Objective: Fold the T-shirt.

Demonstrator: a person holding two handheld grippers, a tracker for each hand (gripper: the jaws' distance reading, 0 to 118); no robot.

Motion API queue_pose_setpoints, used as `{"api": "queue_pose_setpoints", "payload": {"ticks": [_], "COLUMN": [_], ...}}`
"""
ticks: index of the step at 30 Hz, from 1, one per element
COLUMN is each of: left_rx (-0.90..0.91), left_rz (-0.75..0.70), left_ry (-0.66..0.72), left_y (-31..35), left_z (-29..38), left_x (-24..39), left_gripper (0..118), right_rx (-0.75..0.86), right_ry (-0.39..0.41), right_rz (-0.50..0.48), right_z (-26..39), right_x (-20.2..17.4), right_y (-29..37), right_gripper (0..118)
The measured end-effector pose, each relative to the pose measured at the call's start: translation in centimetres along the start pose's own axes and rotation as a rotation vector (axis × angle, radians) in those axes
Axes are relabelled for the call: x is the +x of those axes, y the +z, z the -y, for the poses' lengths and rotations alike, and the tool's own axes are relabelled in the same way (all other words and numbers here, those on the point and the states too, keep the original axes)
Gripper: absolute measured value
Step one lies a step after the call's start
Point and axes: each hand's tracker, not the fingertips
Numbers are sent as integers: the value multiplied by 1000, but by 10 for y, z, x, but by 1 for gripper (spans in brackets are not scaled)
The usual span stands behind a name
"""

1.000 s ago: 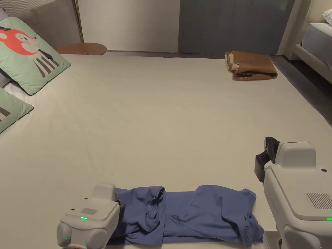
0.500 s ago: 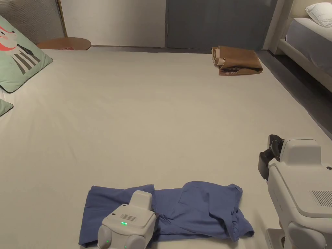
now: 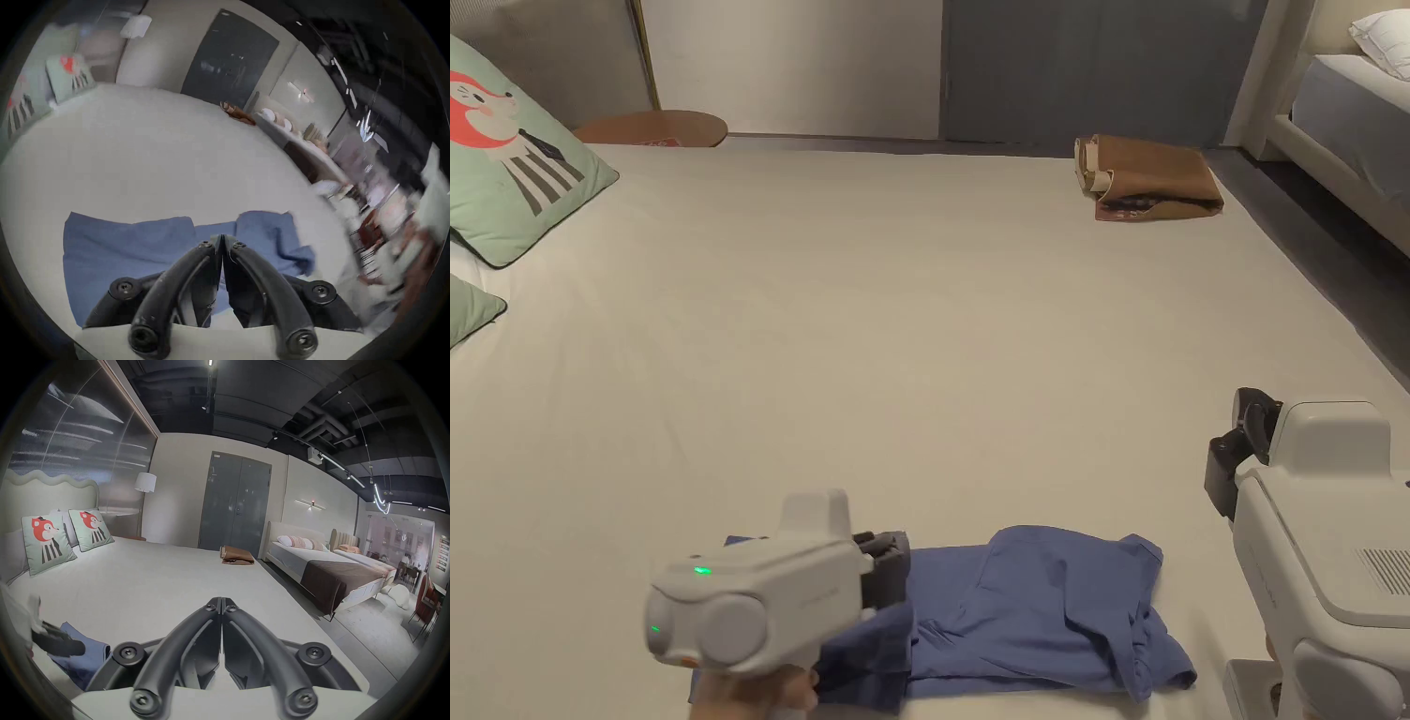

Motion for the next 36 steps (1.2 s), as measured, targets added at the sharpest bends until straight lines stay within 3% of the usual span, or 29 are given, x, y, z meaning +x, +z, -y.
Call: {"api": "queue_pose_setpoints", "payload": {"ticks": [4,9,11,13,16,17,25,29,35,36], "left_rx": [-50,-71,-125,-121,-118,-125,-119,-79,-130,-130], "left_rz": [107,48,13,-18,9,25,100,158,107,91], "left_ry": [164,225,289,310,360,388,527,557,483,478], "left_y": [36,52,54,55,55,54,37,31,14,12], "left_z": [-22,-25,-24,-19,-12,-10,6,6,8,9], "left_x": [-35,-96,-118,-136,-161,-169,-223,-226,-215,-215], "left_gripper": [0,3,30,67,101,105,102,73,47,36], "right_rx": [4,-2,-6,-9,-14,-16,-28,-35,-38,-38], "right_ry": [-1,1,1,7,12,15,34,42,39,38], "right_rz": [-18,-41,-49,-52,-60,-61,-59,-49,-42,-41], "right_z": [-4,-3,-3,1,2,2,3,3,3,4], "right_x": [-8,-18,-22,-24,-27,-28,-32,-31,-28,-26], "right_y": [2,-2,-2,-5,-8,-8,-9,-8,-10,-11], "right_gripper": [0,0,0,0,0,0,0,0,0,0]}}
